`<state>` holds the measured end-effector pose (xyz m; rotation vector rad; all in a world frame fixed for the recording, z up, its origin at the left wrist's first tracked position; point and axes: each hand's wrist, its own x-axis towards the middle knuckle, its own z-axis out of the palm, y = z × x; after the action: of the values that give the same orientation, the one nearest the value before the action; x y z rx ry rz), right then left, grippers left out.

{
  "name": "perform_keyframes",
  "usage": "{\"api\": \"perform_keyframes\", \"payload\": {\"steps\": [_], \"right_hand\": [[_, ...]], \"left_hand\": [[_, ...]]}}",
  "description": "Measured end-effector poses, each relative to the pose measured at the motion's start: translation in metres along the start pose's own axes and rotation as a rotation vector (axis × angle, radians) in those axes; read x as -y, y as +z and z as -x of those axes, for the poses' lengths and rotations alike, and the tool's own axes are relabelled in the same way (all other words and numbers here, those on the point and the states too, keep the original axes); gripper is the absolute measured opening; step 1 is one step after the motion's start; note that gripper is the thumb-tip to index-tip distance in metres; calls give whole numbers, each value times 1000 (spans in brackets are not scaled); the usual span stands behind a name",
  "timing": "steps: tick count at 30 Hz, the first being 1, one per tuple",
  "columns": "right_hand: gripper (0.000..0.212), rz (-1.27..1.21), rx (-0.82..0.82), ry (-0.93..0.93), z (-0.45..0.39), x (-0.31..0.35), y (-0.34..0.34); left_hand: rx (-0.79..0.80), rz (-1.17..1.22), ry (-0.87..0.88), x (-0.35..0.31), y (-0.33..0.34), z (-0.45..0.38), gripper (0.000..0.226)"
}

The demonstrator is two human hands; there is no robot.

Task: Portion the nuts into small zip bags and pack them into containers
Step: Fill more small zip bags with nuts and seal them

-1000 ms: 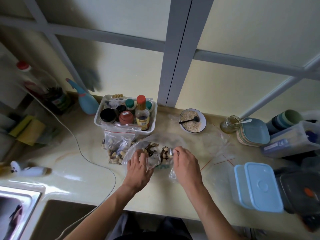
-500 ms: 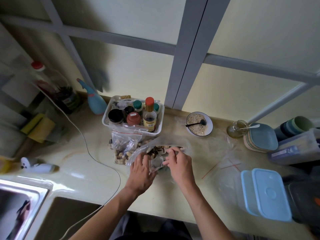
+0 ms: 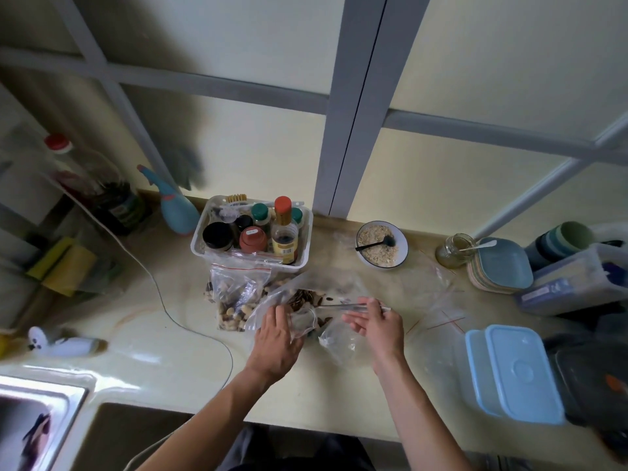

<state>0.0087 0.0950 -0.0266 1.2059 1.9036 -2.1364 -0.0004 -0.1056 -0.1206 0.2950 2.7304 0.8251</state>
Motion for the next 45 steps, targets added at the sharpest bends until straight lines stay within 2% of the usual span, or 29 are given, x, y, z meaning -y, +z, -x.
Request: {"api": "perform_keyframes", "payload": {"steps": [8, 12, 15, 19, 26, 31, 34, 37, 45], "right_hand": [[33, 6, -75, -79, 4, 21, -35], [35, -5, -118, -110, 8, 30, -47], [36, 11, -115, -117, 8, 31, -55], [33, 107, -17, -118, 12, 29, -59], [30, 309, 216, -208, 17, 30, -52], [25, 478, 493, -309, 24, 38, -52], [24, 598, 606, -352, 27, 43, -53], [24, 659, 619, -396, 30, 48, -53], [24, 533, 565, -479, 28, 52, -57]], "left_hand": [[44, 119, -74, -7, 10, -17, 89], [89, 129, -97, -16, 13, -26, 64], [87, 169, -101, -18, 16, -32, 59], [69, 308, -79, -25, 12, -34, 43], [49, 401, -139, -26, 10, -30, 51], [4, 379, -99, -25, 9, -28, 51], [-19, 349, -99, -23, 5, -27, 55], [-37, 358, -96, -24, 3, -27, 67], [-64, 319, -113, -19, 3, -25, 61]]}}
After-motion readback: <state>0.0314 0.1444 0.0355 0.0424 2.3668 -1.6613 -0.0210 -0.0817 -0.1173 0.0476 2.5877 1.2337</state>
